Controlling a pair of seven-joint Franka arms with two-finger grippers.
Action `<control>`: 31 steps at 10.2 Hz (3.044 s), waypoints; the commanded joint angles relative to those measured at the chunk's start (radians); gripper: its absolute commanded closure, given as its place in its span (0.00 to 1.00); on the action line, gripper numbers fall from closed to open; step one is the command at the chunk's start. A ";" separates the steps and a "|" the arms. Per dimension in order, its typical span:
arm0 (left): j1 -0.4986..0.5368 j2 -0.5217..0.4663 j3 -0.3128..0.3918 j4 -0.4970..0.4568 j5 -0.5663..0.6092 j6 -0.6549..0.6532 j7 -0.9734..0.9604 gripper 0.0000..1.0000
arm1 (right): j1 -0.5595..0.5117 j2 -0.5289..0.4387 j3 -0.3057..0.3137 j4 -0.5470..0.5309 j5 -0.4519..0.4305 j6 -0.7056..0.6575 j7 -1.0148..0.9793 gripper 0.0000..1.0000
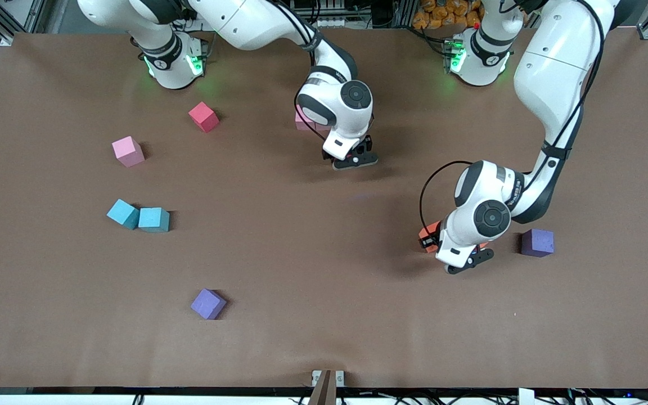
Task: Form number 2 with 11 blocks
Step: 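Grasp an orange cube with the left gripper, then place the red cube against the green cube with the right gripper, then carry the orange cube to the row while the right gripper reaches purple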
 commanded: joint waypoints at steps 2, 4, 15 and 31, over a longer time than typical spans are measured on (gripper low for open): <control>-0.007 -0.065 -0.005 0.000 0.030 -0.005 0.006 0.77 | -0.001 -0.055 -0.003 -0.024 -0.020 -0.006 0.052 0.00; -0.006 -0.102 -0.011 0.000 0.036 -0.011 0.032 0.77 | -0.003 -0.072 -0.003 -0.025 -0.020 -0.009 0.049 0.00; -0.033 -0.145 -0.046 0.020 0.021 -0.013 -0.105 0.77 | -0.309 -0.149 -0.011 0.057 -0.022 -0.048 -0.049 0.00; -0.432 -0.155 -0.099 0.119 0.017 -0.098 -1.176 0.80 | -0.601 -0.135 -0.011 0.054 -0.022 -0.049 -0.391 0.00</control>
